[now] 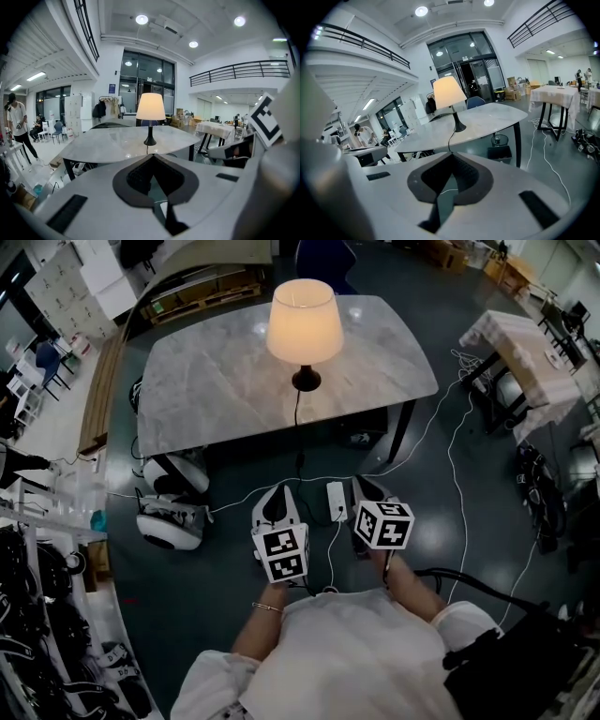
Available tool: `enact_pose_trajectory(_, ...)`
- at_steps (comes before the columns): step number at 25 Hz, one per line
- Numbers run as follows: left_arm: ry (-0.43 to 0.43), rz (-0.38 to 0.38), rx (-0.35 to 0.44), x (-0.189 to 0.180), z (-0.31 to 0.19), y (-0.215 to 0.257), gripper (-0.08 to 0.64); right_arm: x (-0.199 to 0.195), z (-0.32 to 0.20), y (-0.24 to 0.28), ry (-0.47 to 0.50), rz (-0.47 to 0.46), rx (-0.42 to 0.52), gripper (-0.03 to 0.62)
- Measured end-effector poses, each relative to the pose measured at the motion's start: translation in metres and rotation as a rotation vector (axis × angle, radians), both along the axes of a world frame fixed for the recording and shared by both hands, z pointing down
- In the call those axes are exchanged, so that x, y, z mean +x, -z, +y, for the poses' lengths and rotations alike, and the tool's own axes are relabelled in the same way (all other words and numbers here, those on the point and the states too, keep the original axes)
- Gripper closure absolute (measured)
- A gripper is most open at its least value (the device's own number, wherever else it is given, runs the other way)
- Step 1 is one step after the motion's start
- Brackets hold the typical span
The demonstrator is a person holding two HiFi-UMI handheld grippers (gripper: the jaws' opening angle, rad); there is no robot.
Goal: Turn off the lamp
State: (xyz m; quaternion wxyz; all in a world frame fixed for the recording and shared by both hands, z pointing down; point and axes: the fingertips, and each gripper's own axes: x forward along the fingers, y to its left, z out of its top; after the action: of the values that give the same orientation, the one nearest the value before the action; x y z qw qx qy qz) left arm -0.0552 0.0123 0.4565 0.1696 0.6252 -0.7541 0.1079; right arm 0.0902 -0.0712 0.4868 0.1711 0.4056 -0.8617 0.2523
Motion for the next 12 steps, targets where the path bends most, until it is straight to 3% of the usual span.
enact_pose_trajectory(12, -0.094, -0.007, 0.03, -0.065, -0.071, 0.014, 0.554, -0.059, -0.055, 0.013, -0.08, 0.011, 0.017, 0.594)
